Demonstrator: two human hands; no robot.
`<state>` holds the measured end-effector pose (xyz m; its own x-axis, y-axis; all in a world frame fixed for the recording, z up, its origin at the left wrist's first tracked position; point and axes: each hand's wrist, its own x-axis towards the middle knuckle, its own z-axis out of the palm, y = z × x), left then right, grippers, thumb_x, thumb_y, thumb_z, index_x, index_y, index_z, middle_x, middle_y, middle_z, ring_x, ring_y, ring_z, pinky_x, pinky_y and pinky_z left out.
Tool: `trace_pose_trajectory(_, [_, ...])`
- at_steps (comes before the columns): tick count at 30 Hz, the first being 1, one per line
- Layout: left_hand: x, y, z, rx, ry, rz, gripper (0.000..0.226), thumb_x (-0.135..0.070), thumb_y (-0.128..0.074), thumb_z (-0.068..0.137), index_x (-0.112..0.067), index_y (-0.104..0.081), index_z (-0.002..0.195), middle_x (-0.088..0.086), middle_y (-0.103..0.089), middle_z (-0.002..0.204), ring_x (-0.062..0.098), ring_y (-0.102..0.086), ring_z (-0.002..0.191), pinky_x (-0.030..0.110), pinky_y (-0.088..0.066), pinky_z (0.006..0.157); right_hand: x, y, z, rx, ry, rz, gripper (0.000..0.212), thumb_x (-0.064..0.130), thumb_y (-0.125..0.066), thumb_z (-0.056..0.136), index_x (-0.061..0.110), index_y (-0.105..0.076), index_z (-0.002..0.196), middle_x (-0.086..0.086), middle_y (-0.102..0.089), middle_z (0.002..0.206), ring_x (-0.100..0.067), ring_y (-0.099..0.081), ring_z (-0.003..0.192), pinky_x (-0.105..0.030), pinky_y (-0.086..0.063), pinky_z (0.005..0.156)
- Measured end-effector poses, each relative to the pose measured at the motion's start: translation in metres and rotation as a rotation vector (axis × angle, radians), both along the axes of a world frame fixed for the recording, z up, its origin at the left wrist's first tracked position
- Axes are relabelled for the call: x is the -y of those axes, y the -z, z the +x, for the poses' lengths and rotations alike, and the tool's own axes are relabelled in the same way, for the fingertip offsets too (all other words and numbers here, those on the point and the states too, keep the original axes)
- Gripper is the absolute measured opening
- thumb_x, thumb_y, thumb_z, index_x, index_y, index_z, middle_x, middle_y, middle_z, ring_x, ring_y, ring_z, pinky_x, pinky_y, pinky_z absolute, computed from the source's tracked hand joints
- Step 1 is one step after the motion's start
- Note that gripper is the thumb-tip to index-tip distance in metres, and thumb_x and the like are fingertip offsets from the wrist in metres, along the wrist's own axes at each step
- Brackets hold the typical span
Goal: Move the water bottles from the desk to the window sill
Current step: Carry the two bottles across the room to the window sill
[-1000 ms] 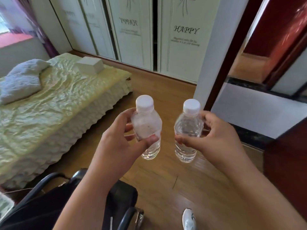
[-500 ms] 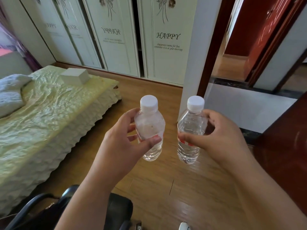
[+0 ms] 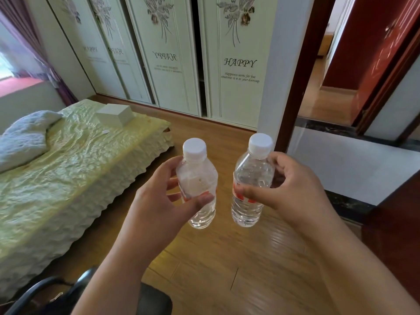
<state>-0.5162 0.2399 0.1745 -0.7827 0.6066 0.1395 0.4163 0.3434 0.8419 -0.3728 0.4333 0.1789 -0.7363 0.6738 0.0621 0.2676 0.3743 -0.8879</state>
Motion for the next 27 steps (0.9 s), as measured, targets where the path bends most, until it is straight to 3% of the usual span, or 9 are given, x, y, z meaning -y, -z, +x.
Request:
trace_pose_trajectory(6, [-0.027,0.004,0.000,0.008,-0.042,0.017,0.083,-0.064,-0.084,0.059,-0.051,-0.051,0.134,-0.023,-0.069,0.117,0.002,-0.069,0.106,0.035,-0.057,0.093,-0.034,0.000,-0.008,-0.015,-0.033,0.016,0.080,0.052,-0.093,0.059,0.039,-0.059,0.130,0.017,-0.068,0.119,-0.002,-0.064,0.106,-0.033,-0.057,0.090])
trace_pose_trajectory(11, [-0.040,0.011,-0.010,0.026,-0.044,0.022,0.077,-0.056,-0.088,0.065,-0.054,-0.051,0.133,-0.026,-0.068,0.120,0.001,-0.066,0.111,0.033,-0.056,0.095,-0.050,0.007,-0.022,0.009,-0.051,0.014,0.078,0.050,-0.093,0.061,0.039,-0.058,0.130,0.017,-0.068,0.117,-0.002,-0.064,0.105,-0.029,-0.056,0.086])
trace_pose_trajectory(15, [-0.046,0.018,-0.029,0.043,-0.062,0.005,0.077,-0.058,-0.087,0.065,-0.056,-0.049,0.132,-0.029,-0.067,0.118,-0.001,-0.066,0.111,0.030,-0.055,0.093,-0.055,0.014,-0.045,0.040,-0.057,0.011,0.078,0.053,-0.094,0.058,0.041,-0.060,0.126,0.019,-0.069,0.116,-0.002,-0.064,0.105,-0.035,-0.056,0.088])
trace_pose_trajectory(21, [-0.055,0.028,-0.086,0.054,-0.034,0.015,0.078,-0.059,-0.085,0.064,-0.055,-0.049,0.133,-0.028,-0.066,0.121,0.000,-0.065,0.113,0.034,-0.056,0.095,-0.059,0.022,-0.097,0.069,-0.042,0.019,0.079,0.053,-0.093,0.058,0.040,-0.060,0.128,0.021,-0.067,0.117,0.003,-0.060,0.106,-0.025,-0.051,0.085])
trace_pose_trajectory(25, [-0.062,0.031,-0.144,0.065,-0.013,0.031,0.078,-0.055,-0.088,0.066,-0.055,-0.050,0.134,-0.028,-0.066,0.120,0.000,-0.065,0.112,0.034,-0.056,0.097,-0.062,0.024,-0.144,0.084,0.000,0.034,0.082,0.056,-0.093,0.056,0.040,-0.059,0.129,0.022,-0.067,0.118,0.001,-0.060,0.108,-0.029,-0.052,0.088])
trace_pose_trajectory(27, [-0.066,0.028,-0.176,0.055,0.007,0.029,0.081,-0.055,-0.088,0.067,-0.052,-0.048,0.137,-0.027,-0.066,0.123,0.001,-0.065,0.113,0.036,-0.056,0.098,-0.063,0.020,-0.173,0.084,0.020,0.044,0.077,0.054,-0.092,0.057,0.041,-0.058,0.125,0.027,-0.065,0.111,0.006,-0.059,0.101,-0.021,-0.048,0.080])
